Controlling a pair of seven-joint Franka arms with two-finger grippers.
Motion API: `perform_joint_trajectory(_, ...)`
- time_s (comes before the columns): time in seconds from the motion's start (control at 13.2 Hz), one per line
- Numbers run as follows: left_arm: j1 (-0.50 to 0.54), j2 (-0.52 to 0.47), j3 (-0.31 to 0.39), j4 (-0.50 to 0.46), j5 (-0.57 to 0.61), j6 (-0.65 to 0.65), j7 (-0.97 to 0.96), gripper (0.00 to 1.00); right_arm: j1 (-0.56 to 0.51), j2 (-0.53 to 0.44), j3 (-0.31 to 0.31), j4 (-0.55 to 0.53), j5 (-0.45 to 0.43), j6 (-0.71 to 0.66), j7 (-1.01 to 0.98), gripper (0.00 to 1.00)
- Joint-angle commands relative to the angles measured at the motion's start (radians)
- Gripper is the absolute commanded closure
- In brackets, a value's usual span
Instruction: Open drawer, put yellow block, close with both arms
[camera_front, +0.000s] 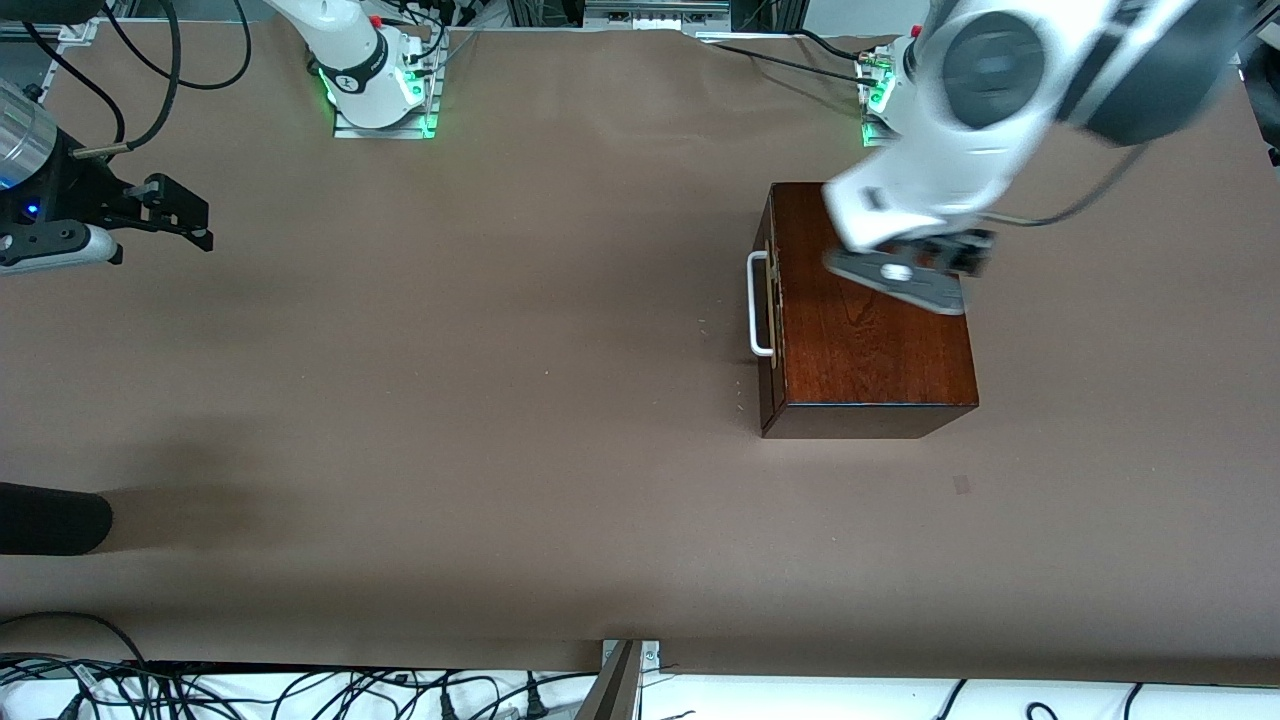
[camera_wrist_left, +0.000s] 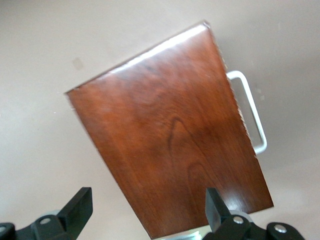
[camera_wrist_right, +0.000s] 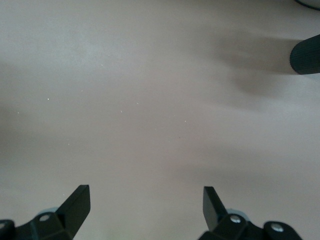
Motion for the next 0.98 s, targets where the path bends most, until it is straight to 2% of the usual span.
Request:
perform_joint_trajectory(0.0,-0.009,-0.144,0.181,-0.123,-0.147,0.079,-0.011,0.0,-0.018,0.006,0.016,0.019,-0.001,-0.025,0.015,0.0)
perform_joint_trajectory(0.23,-0.009,-0.274,0.313,-0.278,-0.172,0.169,-0.008,0.0,-0.018,0.008,0.016,0.019,-0.003,-0.025,0.014,0.0)
perform_joint_trajectory(0.38,-0.008,-0.324,0.335,-0.332,-0.172,0.248,-0.009,0.0,-0.016,0.008,0.018,0.019,-0.003,-0.025,0.014,0.0)
perform_joint_trajectory(0.6,-0.008,-0.339,0.367,-0.346,-0.174,0.251,0.043,0.0,-0.01,0.006,0.03,0.021,-0.003,-0.025,0.017,0.0)
perform_joint_trajectory(0.91,-0.009,-0.335,0.369,-0.349,-0.182,0.237,0.069,0.0,-0.01,0.005,0.03,0.021,-0.003,-0.024,0.017,0.0)
